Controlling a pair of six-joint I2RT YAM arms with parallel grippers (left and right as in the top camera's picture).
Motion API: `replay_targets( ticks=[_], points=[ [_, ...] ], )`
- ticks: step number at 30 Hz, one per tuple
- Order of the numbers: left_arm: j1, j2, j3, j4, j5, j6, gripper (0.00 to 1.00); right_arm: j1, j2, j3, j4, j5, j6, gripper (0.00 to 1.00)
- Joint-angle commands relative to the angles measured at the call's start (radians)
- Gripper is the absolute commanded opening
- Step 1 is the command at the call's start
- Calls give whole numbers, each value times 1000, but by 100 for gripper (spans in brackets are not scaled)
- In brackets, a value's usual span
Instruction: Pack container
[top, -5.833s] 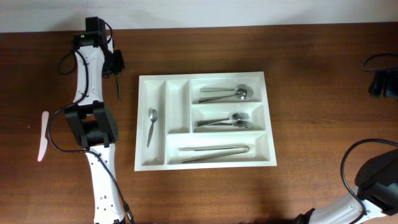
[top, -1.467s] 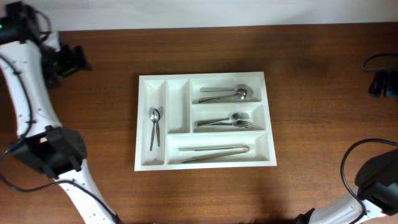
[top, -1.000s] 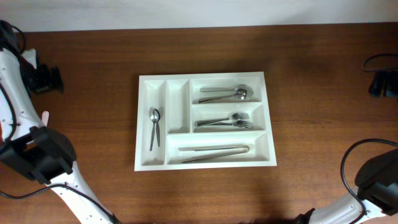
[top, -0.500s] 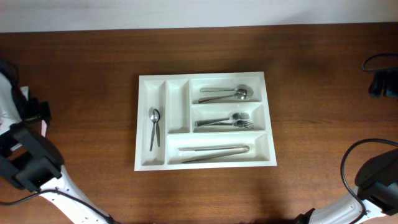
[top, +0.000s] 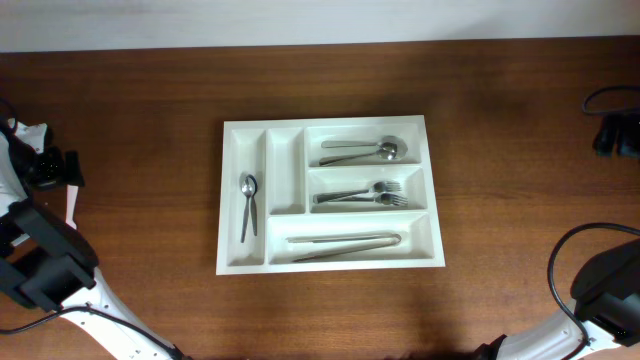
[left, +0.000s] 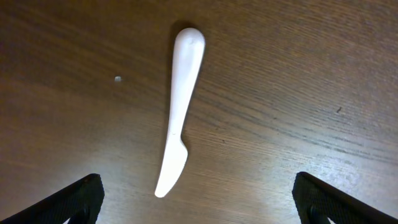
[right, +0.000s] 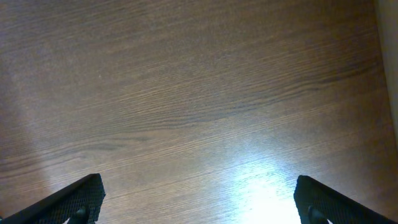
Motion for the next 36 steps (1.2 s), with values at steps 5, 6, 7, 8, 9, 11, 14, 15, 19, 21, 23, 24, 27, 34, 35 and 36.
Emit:
replay_targets(
  ticks=[5,6,7,8,9,11,14,15,19,21,23,24,27,34,35,36],
  points=[
    [-5,-17,-49,29,4,115,99,-6,-2,0,0,2,7,99],
    [-10,-16,-68,38,-3,115,99,-6,-2,0,0,2,7,99],
    [-15,-16,-95,48,-13,114,99,-6,-2,0,0,2,7,99],
    [-16,-16,-118,53,-15,114,99,-6,-2,0,0,2,7,99],
    [-16,-16,-138,56,-15,114,99,-6,-2,0,0,2,7,99],
    [-16,-16,-176,59,-14,109,99,-6,-2,0,0,2,7,99],
    [-15,-16,-207,55,-14,103,99,-6,-2,0,0,2,7,99],
    [-15,-16,-208,51,-15,102,99,-6,-2,0,0,2,7,99],
    [-21,-17,-208,47,-10,87,99,-6,-2,0,0,2,7,99],
    [-29,-17,-208,47,9,88,99,-6,-2,0,0,2,7,99],
    [-42,-17,-208,47,19,88,99,-6,-2,0,0,2,7,99],
    [-51,-17,-208,47,20,88,99,-6,-2,0,0,2,7,99],
    [-77,-17,-208,46,20,88,99,-6,-2,0,0,2,7,99],
    [-110,-17,-208,82,19,88,99,-6,-2,0,0,2,7,99],
    [-110,-17,-208,88,19,88,99,-6,-2,0,0,2,7,99],
    [-110,-17,-208,93,19,88,99,-6,-2,0,0,2,7,99]
  ],
)
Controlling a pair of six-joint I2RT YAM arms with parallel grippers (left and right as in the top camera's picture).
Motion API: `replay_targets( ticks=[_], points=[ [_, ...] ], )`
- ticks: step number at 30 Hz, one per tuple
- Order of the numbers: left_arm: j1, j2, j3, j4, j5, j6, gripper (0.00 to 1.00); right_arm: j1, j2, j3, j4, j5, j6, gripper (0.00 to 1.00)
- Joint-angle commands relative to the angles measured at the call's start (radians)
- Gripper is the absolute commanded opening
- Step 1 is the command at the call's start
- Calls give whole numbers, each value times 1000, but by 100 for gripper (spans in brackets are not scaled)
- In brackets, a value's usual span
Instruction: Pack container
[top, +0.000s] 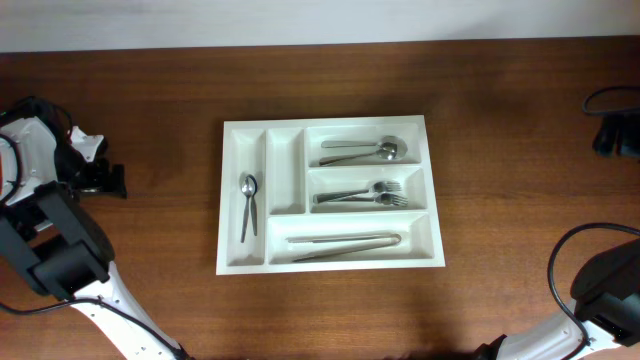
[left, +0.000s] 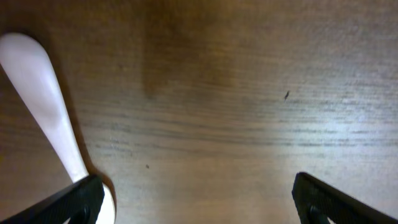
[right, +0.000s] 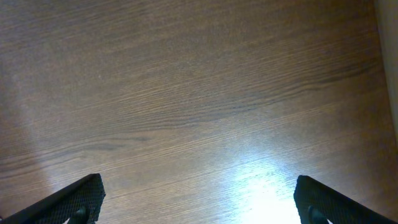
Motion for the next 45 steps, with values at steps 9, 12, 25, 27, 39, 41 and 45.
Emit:
replay_targets(
  ticks=[9,12,25,27,39,41,45],
  points=[
    [43,-17,-9,35,-27,8,99,-6,-2,0,0,2,8,99],
    [71,-17,-9,37,-26,24,99,-6,-2,0,0,2,8,99],
    [96,-17,-13,35,-19,20,99,-6,-2,0,0,2,8,99],
    [96,-17,-13,27,-7,15,99,-6,-2,0,0,2,8,99],
    [69,-17,-13,-75,48,2,99,-6,-2,0,0,2,8,99],
    [51,-17,-13,-84,48,2,99,-6,-2,0,0,2,8,99],
    [6,-17,-13,-84,48,2,99,-6,-2,0,0,2,8,99]
  ],
)
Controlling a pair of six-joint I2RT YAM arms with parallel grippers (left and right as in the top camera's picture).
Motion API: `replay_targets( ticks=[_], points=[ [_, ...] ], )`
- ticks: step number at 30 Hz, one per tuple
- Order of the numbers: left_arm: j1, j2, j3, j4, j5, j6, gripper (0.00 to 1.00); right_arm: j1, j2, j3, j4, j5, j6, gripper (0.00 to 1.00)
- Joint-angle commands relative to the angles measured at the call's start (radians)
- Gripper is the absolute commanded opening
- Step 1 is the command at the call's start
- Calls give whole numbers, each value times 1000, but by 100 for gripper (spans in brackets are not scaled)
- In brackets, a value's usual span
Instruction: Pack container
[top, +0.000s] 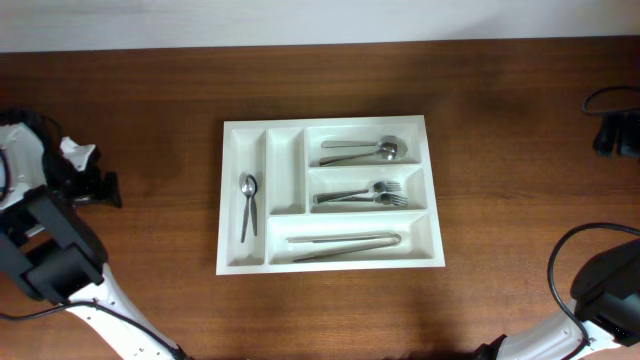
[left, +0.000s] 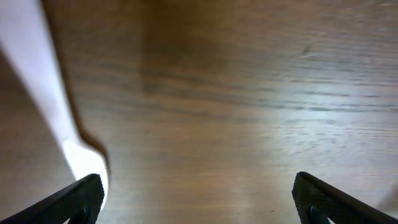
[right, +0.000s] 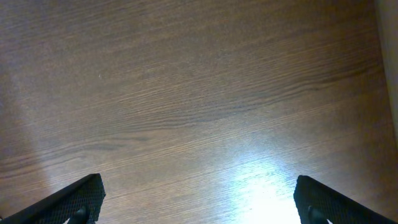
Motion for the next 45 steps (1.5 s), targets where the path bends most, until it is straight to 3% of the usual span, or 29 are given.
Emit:
replay_targets(
  ticks=[1,10,37,45],
  points=[
    [-47,-17,-13,-2,22,-2,99,-6,-2,0,0,2,8,98],
    [-81,-17,-13,47,-19,-79,99,-6,-2,0,0,2,8,99],
    [-120,-17,-13,97,-18,-116,99,-6,-2,0,0,2,8,99],
    [-119,-17,-13,135,51,-154,99,-6,-2,0,0,2,8,99]
  ],
)
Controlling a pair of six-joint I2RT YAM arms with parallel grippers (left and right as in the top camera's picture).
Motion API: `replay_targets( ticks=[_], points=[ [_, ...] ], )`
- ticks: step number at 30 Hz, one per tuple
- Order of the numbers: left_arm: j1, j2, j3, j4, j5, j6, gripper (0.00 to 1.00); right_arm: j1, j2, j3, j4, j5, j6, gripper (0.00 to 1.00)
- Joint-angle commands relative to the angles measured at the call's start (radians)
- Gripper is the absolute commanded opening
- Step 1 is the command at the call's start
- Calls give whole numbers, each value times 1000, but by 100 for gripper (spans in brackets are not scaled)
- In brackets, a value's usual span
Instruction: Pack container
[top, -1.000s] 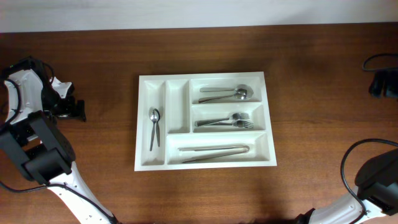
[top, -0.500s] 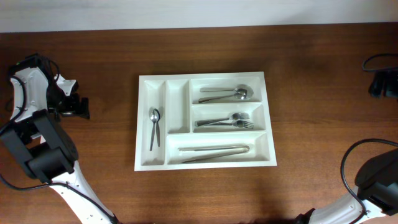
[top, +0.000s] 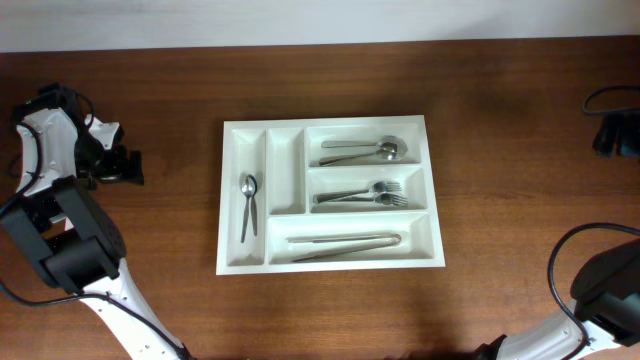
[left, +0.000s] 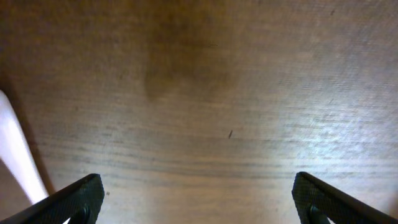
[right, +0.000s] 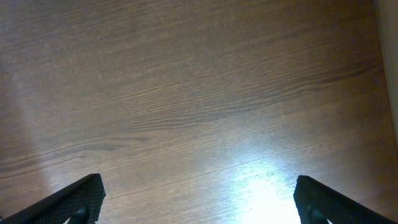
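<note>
The white cutlery tray (top: 228, 200) sits mid-table. It holds a small spoon (top: 248, 186), larger spoons (top: 365, 151), forks (top: 365, 195) and long pieces (top: 345, 243) in separate compartments. A white plastic knife (left: 17, 155) lies on the wood, only a strip of it showing at the left edge of the left wrist view. My left gripper (left: 199, 205) is open over bare wood to the right of that knife, at the table's far left (top: 120, 166). My right gripper (right: 199, 205) is open over bare wood.
One narrow tray compartment (top: 286, 170) has nothing in it. A black cable and plug (top: 612, 130) lie at the far right edge. The right arm's base (top: 605, 290) fills the lower right corner. A pale edge (right: 390, 74) borders the right wrist view.
My left gripper has shifted right and toward the far side, staying open. The white knife now shows as a smaller strip at the left edge. The right arm has not moved.
First my open left gripper hung above the whole white knife at the far left. Later the knife lay at the left edge of the view by the left fingertip, then closer and blurred. Now only a strip shows. The tray's contents and the right arm stayed unchanged.
</note>
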Motion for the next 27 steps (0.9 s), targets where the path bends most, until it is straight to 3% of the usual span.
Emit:
replay_targets(
  ticks=[1,7,14,27],
  points=[
    [2,-17,-13,21,40,-69,99,-6,-2,0,0,2,7,99],
    [3,-17,-13,66,32,-147,99,-6,-2,0,0,2,7,99],
    [16,-17,-13,67,-50,-39,99,-6,-2,0,0,2,7,99],
    [113,-17,-13,43,-103,-4,99,-6,-2,0,0,2,7,99]
  ],
)
